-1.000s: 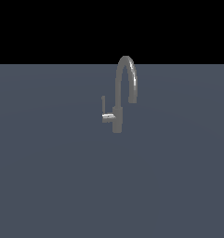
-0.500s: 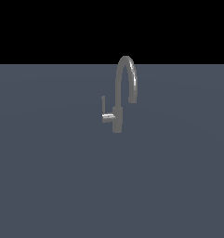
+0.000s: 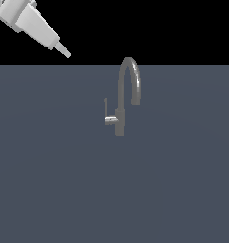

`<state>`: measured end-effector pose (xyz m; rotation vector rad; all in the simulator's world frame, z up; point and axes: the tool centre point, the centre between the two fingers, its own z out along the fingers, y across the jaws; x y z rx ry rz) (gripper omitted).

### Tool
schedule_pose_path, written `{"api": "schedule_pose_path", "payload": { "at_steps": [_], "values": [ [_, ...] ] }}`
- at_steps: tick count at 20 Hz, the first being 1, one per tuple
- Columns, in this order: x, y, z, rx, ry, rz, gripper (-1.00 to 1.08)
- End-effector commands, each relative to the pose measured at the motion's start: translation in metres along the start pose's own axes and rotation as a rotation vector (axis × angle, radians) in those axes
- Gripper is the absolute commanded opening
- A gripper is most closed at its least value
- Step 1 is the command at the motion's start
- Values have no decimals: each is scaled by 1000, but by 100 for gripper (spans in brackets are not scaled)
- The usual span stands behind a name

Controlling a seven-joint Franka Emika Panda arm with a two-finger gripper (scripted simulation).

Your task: Turn on the faucet by rotating a designated handle.

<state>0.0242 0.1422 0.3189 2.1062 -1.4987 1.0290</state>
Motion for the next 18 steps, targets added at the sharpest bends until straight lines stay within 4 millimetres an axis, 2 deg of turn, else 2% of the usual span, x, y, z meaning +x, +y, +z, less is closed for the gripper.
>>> {"api": "schedule_pose_path", "payload": {
  "at_steps": [1, 6, 10, 14, 18],
  "values": [
    [-12, 0, 44, -38, 1, 39, -100],
    [-28, 8, 115, -104, 1, 106, -100],
    [-36, 17, 156, -142, -1, 146, -100],
    [-41, 24, 181, -167, -2, 170, -100],
    [-42, 27, 189, -175, -2, 179, -100]
  ]
}}
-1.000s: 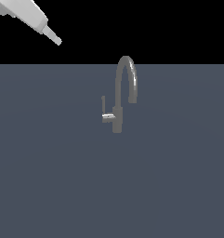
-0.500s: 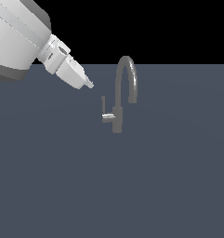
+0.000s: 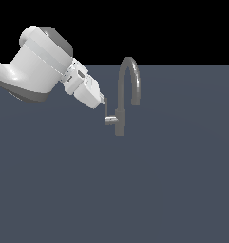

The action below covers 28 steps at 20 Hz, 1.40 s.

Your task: Turn on the faucet by rotating a designated handle.

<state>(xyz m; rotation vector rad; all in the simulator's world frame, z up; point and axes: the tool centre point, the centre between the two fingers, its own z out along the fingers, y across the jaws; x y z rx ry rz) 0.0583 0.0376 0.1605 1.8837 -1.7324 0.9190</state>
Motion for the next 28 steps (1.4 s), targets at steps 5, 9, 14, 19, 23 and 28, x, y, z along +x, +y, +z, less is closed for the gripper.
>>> {"api": "schedule_pose_path", "payload": {
  "at_steps": [5, 9, 14, 19, 23, 28],
  "values": [
    [0, 3, 2, -2, -1, 2, -100],
    [4, 15, -1, -2, -1, 2, -100],
    [8, 30, -4, -2, -1, 2, -100],
    [13, 45, -8, -1, -1, 3, -100],
    [6, 46, -5, 4, -4, -4, -100],
    [5, 63, -2, 2, -3, -2, -100]
  ]
}}
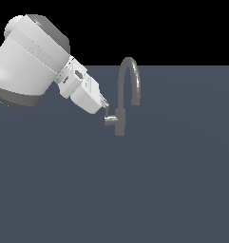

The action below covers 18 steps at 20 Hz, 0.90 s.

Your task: Turn on the faucet by rotating a designated handle.

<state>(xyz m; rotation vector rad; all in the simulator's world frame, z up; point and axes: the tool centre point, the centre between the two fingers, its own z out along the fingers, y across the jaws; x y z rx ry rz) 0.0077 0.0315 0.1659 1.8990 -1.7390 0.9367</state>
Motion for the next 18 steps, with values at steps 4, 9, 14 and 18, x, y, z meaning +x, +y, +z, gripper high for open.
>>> {"api": "schedule_pose_path", "payload": {
  "at_steps": [4, 9, 14, 18],
  "values": [
    [-3, 28, 9, -20, 5, -5, -100],
    [-4, 45, 12, -22, 6, -2, -100],
    [-14, 44, 12, -2, 3, -6, -100],
    [-23, 57, 26, -11, 5, -4, -100]
  ]
}}
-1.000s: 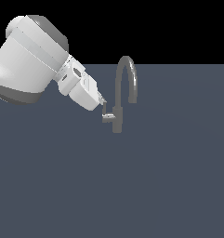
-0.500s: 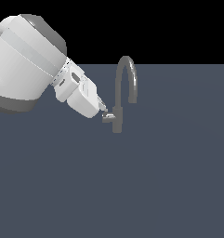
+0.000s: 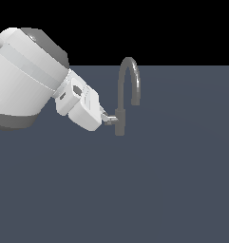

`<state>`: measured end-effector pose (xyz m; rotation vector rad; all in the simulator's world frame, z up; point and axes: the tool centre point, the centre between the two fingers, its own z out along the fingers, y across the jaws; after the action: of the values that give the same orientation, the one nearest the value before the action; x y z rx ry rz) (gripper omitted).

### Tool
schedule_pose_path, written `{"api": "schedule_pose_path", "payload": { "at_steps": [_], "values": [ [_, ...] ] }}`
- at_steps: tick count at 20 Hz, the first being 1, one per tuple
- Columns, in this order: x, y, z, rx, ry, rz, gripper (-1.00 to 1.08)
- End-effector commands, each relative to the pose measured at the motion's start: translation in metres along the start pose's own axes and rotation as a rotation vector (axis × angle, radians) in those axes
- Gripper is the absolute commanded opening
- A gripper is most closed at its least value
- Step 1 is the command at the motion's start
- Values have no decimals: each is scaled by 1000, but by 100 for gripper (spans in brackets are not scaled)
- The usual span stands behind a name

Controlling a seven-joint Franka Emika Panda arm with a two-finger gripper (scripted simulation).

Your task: Turn on the faucet by rotating a designated handle.

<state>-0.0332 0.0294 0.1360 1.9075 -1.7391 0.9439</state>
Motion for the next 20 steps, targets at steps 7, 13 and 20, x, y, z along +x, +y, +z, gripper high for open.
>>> {"api": "schedule_pose_path", "payload": {
  "at_steps": [7, 13, 20],
  "values": [
    [-15, 16, 14, 2, 4, -4, -100],
    [-34, 19, 40, -15, 6, -3, -100],
    [-41, 7, 36, 21, 6, 9, -100]
  ]
}}
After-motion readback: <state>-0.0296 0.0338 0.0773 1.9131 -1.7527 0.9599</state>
